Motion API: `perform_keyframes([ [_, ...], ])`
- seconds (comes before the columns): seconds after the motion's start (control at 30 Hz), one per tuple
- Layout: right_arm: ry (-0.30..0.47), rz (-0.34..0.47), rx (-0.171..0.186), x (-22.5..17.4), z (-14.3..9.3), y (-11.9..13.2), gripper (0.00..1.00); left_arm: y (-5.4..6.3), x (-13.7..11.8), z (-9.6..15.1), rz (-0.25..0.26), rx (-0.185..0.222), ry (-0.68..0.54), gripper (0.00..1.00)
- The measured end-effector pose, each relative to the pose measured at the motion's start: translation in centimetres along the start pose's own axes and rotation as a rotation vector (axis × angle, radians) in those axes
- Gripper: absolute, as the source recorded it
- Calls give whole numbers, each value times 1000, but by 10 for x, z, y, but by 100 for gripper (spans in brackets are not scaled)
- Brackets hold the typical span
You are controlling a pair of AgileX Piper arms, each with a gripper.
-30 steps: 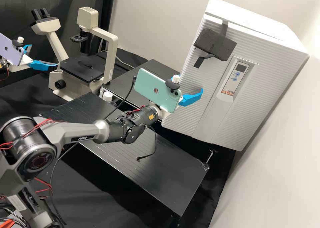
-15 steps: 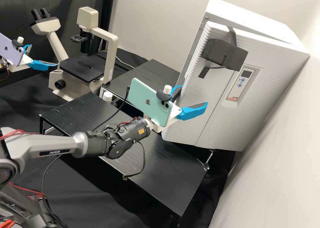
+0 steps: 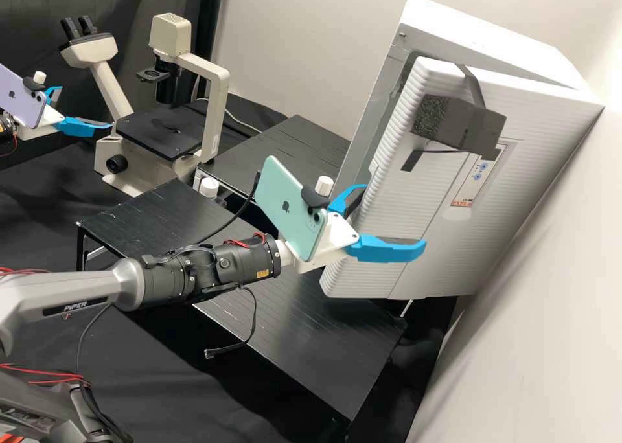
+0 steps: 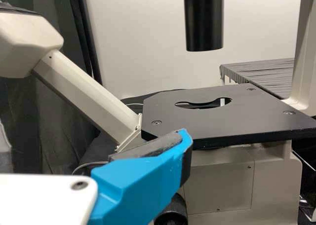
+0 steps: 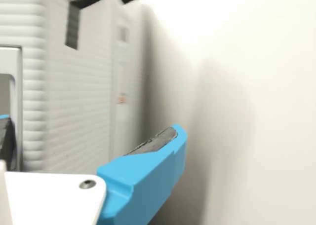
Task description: Open the incubator door.
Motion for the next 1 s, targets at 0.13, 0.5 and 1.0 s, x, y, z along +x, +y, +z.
perform_keyframes([
  [0.13, -45, 99, 44, -11, 6, 6, 100, 0, 0, 0, 0, 0, 0, 100],
  [0.5, 53, 213, 69, -41, -6, 8, 100, 0, 0, 0, 0, 0, 0, 100],
  [1.0, 654, 186, 253, -82, -28, -3, 100, 0, 0, 0, 0, 0, 0, 100],
])
